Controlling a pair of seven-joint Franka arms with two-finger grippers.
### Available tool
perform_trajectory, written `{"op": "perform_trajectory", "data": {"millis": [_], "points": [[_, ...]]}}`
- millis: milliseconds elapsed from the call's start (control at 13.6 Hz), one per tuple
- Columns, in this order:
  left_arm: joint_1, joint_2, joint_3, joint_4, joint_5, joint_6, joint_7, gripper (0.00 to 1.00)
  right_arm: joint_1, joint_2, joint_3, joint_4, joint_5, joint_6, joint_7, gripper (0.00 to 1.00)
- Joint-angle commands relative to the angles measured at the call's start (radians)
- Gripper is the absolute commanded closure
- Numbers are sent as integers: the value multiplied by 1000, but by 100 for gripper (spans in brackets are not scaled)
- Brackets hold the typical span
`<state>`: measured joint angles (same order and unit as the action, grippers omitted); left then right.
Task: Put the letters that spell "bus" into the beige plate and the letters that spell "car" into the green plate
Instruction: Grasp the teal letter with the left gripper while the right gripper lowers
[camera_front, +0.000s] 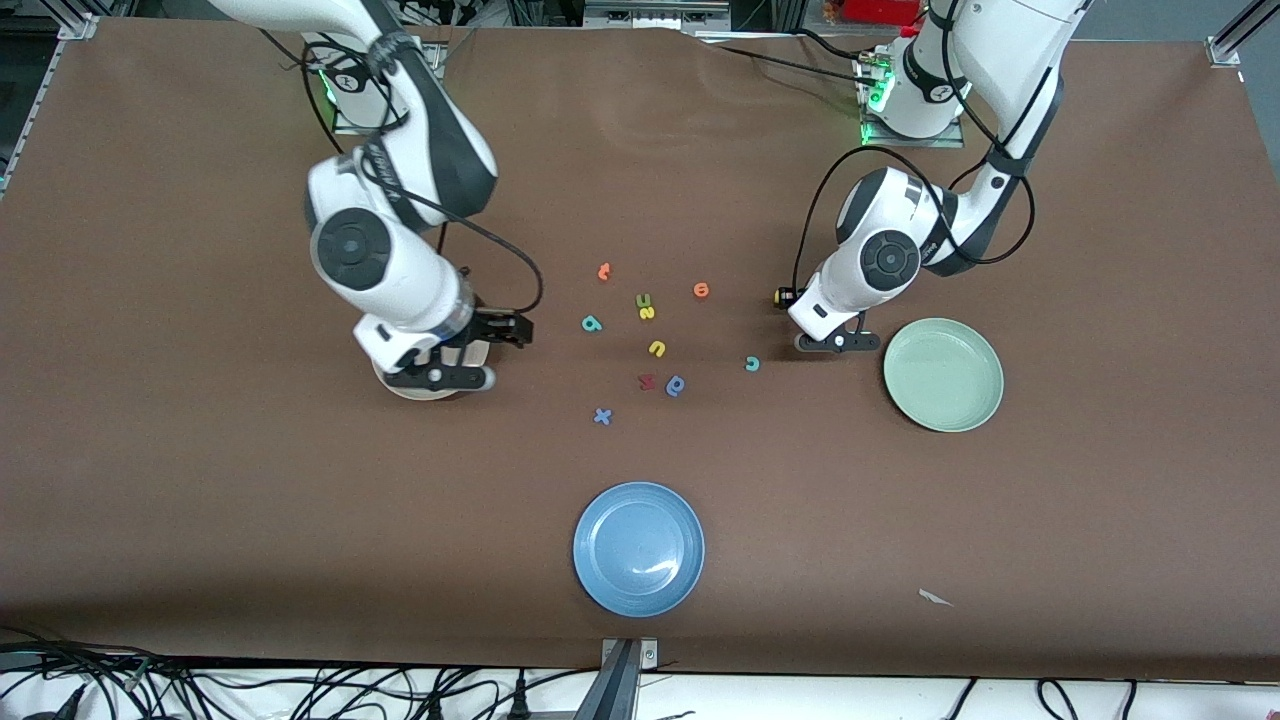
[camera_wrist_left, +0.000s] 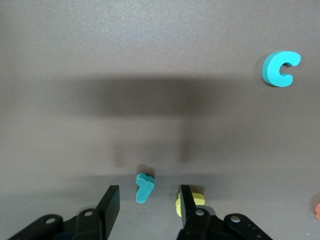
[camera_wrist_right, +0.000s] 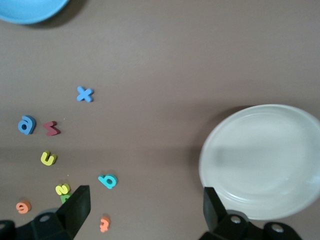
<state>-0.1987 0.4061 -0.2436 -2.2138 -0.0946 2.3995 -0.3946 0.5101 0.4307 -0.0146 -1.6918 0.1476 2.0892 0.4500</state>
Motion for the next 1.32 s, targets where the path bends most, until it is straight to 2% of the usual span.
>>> {"op": "perform_trajectory", "data": {"millis": [0,73,220,513,1027,1247], "points": [[-11,-9,6,-15,27,23,-24,46,7,-40,41,-117,-3,106,76,0],[-11,-9,6,-14,29,23,-24,51,7,-37,71,-138,-6,139,100,0],[-11,-9,6,-14,29,23,-24,53,7,-32,116,-202,-41,228,171,0],[-10,0,6,-12,59,23,-32,53,7,38,185,-207,-218,281,370,0],[-10,13,6,-12,61,23,-33,53,30,108,189,-201,-236,392,476,0],[-10,23,6,-11,61,23,-33,54,44,155,189,-190,-298,446,545,0]]}}
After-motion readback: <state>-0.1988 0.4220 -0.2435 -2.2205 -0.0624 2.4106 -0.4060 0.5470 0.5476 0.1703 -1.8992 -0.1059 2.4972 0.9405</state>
